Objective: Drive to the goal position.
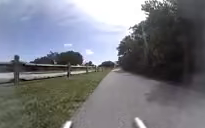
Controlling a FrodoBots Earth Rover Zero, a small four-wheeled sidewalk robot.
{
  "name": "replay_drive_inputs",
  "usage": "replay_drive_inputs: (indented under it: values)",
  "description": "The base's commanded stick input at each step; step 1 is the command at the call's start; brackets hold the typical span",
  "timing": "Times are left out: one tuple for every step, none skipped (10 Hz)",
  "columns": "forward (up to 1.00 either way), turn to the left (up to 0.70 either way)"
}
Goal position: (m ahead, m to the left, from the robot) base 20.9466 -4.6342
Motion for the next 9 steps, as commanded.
replay_drive_inputs:
  values:
    - [0.5,0.0]
    - [0.5,0.0]
    - [0.5,0.0]
    - [0.5,0.0]
    - [0.5,0.0]
    - [0.5,0.0]
    - [0.5,0.0]
    - [0.5,0.0]
    - [0.5,0.0]
